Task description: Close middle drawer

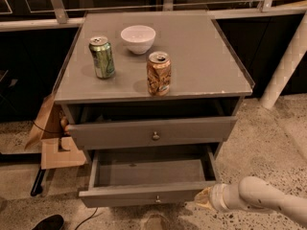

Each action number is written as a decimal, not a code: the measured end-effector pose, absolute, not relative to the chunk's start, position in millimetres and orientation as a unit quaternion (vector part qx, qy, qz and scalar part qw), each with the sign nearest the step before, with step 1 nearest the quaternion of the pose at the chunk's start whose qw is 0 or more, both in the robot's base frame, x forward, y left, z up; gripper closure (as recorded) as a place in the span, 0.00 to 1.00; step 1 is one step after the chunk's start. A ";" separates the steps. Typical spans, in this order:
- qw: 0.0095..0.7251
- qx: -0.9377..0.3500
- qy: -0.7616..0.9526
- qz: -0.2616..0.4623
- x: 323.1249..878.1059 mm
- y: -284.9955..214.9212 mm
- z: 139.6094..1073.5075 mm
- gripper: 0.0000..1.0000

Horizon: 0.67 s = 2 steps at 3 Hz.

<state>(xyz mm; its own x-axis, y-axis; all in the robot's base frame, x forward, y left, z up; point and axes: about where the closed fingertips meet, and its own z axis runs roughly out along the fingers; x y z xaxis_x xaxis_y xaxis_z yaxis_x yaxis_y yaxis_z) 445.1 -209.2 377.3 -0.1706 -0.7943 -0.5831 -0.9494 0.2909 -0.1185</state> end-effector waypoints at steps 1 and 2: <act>0.311 -0.589 0.734 0.135 463.0 -199.5 377.6 1.00; 0.335 -0.596 0.719 0.123 486.3 -196.1 381.0 1.00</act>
Offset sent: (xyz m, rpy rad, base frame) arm 0.0713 0.0132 0.0107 0.0453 -0.2016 0.0542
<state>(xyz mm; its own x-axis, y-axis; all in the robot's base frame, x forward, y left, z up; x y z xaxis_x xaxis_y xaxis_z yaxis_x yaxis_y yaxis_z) 486.3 -196.1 381.0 -0.0640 -0.7754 -0.6283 -0.9399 0.2584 -0.2231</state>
